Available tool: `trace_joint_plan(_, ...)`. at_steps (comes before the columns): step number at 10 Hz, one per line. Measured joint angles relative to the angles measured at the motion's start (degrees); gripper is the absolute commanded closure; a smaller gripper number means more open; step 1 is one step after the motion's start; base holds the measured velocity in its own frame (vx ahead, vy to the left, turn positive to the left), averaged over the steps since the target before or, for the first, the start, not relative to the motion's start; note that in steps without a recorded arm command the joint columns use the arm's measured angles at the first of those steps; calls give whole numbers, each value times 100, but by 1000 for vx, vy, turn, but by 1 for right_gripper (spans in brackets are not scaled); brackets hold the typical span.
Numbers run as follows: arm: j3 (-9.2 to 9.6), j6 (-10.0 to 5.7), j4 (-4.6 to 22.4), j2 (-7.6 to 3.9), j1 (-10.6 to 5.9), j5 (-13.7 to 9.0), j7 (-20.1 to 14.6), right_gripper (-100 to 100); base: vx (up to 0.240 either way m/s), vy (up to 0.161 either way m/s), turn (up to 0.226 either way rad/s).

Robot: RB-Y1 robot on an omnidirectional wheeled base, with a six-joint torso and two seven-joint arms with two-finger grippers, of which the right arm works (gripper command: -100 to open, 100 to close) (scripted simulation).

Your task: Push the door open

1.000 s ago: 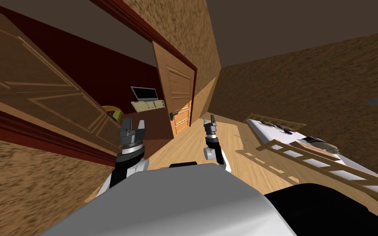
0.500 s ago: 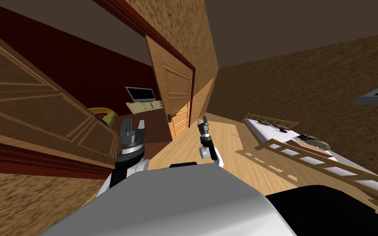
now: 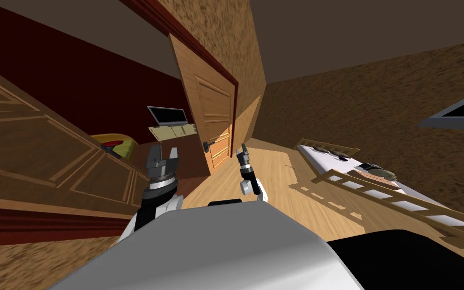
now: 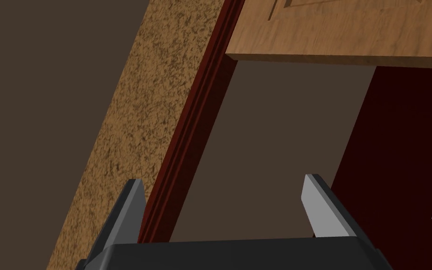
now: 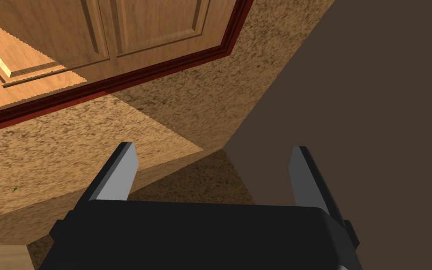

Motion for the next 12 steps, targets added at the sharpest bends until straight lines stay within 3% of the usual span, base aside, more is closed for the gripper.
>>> trace_joint_plan(5,509,10,543,-147,-324,-50,-140,-100,95,18,-69)
trace_joint_plan(7,740,-12,872,-127,-523,-46,-157,-100,106,32,-68)
trace_joint_plan(10,1040,75,1227,-175,-825,-81,-246,-100,90,21,-69)
trace_joint_plan(12,1271,86,1433,-230,-941,-96,-300,-100,85,22,-76)
